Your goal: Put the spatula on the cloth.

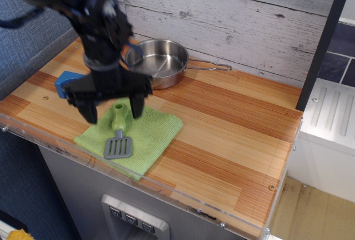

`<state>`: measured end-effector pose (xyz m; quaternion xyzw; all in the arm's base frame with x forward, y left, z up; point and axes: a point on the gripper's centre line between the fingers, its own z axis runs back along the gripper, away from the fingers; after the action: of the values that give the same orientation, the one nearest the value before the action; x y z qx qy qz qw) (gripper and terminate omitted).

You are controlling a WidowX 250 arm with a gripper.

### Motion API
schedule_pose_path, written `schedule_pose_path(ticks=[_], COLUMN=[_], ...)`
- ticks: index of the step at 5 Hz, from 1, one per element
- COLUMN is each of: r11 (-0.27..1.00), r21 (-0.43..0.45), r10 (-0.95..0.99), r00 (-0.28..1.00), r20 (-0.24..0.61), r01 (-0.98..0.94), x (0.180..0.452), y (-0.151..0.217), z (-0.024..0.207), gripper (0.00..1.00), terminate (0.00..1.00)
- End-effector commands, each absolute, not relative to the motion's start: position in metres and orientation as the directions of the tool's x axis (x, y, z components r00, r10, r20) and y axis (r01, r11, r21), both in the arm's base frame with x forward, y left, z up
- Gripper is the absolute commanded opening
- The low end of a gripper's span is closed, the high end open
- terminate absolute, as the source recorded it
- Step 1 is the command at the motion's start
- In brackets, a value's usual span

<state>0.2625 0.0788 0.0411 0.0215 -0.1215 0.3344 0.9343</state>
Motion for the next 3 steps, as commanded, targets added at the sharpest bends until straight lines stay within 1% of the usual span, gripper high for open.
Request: schedule_pose_path(ticks=[1, 2, 3], r11=[0.774, 0.763, 0.755], r21=[-0.195, -0.214, -0.243], r10=[0.633, 0.646, 0.655], r00=[0.734, 0.709, 0.688], r20=[0.247, 0.283, 0.313], r01=[-0.602, -0.61, -0.608], x=[0.266, 0.264, 0.261], y=[0.082, 0.084, 0.087], z=[0.102, 0.129, 0.15], gripper=[1.0, 1.0, 1.0], terminate=[0.0, 0.0, 0.0])
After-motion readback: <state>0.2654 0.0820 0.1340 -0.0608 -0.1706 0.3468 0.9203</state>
